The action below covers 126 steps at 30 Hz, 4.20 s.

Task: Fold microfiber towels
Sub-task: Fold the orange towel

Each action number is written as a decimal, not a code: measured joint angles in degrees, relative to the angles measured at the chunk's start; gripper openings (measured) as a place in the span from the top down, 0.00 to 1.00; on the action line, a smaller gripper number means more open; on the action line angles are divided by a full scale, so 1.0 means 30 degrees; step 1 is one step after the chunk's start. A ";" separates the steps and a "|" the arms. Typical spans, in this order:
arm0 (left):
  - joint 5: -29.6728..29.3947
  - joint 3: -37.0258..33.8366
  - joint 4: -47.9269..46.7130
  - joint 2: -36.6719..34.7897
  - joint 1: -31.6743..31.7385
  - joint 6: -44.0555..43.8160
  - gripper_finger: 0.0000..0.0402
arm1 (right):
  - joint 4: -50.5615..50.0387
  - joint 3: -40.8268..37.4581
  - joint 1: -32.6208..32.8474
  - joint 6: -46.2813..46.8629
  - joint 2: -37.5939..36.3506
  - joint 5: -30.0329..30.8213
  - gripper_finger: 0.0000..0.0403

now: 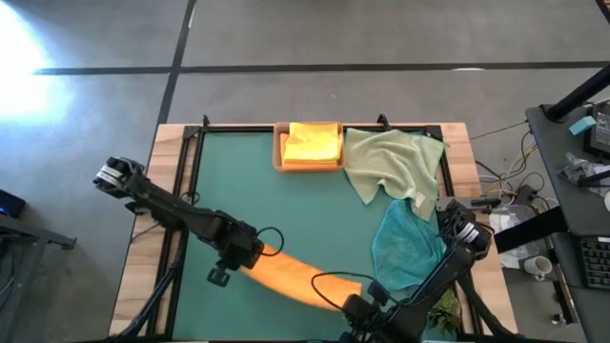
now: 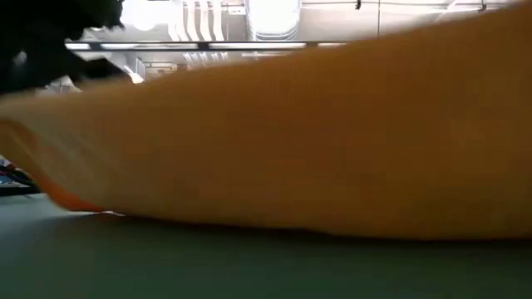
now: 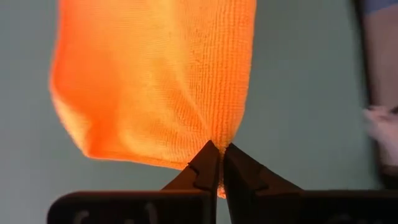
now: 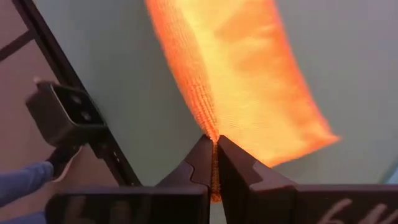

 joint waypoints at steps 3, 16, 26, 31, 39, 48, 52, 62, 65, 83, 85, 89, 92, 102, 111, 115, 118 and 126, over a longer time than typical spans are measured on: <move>0.1336 0.1089 -0.1364 -0.0401 0.0000 -0.1359 1.00 | -0.2014 0.1716 -0.0114 0.0074 0.0000 0.0022 0.98; 0.5531 0.3627 -0.1461 -0.0818 -0.0914 -0.9745 1.00 | -0.5169 0.5096 -0.0036 -0.1283 -0.0015 -0.0039 0.98; 0.5597 0.2818 0.0893 -0.0690 -0.2549 -1.3541 1.00 | -0.4495 0.4426 0.0053 -0.1183 -0.0015 -0.0584 0.98; 0.5109 0.2818 0.1898 0.0414 -0.2568 -1.2746 1.00 | -0.4536 0.3741 -0.0328 -0.2895 -0.0015 -0.0612 0.98; 0.5196 0.2803 0.1855 0.2089 -0.2472 -1.1281 1.00 | -0.4720 0.2673 -0.1735 -0.4772 -0.0015 -0.0874 0.98; 0.3909 0.2803 0.0675 0.1472 -0.1288 -1.0050 1.00 | -0.5248 0.2095 -0.3424 -0.5128 -0.0090 -0.1561 0.98; 0.3447 0.2803 -0.0524 0.0705 -0.0827 -0.9917 1.00 | -0.6542 0.2648 -0.3500 -0.5135 -0.0281 -0.1538 0.98; 0.4619 0.2850 -0.0103 -0.0498 -0.0626 -1.0976 1.00 | -0.6608 0.3029 -0.3384 -0.6133 -0.1352 -0.2509 0.98; 0.5940 0.2861 0.0391 -0.0498 -0.0924 -1.1308 1.00 | -0.5471 0.3238 -0.3121 -0.7231 -0.1495 -0.4608 0.98; -0.1605 0.1397 0.0142 0.3115 0.0939 -1.1491 1.00 | -0.4422 -0.1727 -0.5162 -0.7331 -0.1457 -0.3339 0.98; -0.1616 0.1104 0.0154 0.3672 0.1167 -1.1505 1.00 | -0.4416 -0.2213 -0.5517 -0.7028 -0.1457 -0.3225 0.98; -0.2549 0.0822 0.0202 0.4195 0.1361 -1.1570 1.00 | -0.4403 -0.2740 -0.6086 -0.6897 -0.1457 -0.3172 0.98; -0.3518 0.0699 0.0150 0.4290 0.1452 -1.2058 1.00 | -0.4413 -0.2975 -0.6502 -0.6601 -0.1457 -0.2723 0.98; -0.6731 0.0417 -0.2504 0.4231 0.1929 -1.4034 1.00 | -0.4094 -0.3145 -0.8161 -0.6137 -0.1457 -0.2008 0.98; -0.6990 0.0436 -0.2459 0.4231 0.2390 -1.2477 0.98 | -0.3986 -0.3365 -0.8951 -0.8146 -0.1450 -0.2065 0.95; -0.6992 0.0384 -0.2477 0.4223 0.2478 -1.1455 0.88 | -0.3941 -0.3362 -0.9287 -0.8640 -0.1450 -0.2057 0.87; -0.6996 0.0381 -0.2495 0.4223 0.2580 -1.1476 0.78 | -0.3941 -0.3362 -0.9473 -0.8984 -0.1450 -0.2042 0.80; -0.6776 0.1663 -0.6091 0.3722 0.3143 -1.1502 0.59 | -0.4295 -0.3352 -0.9666 -1.1458 -0.2888 -0.2024 0.65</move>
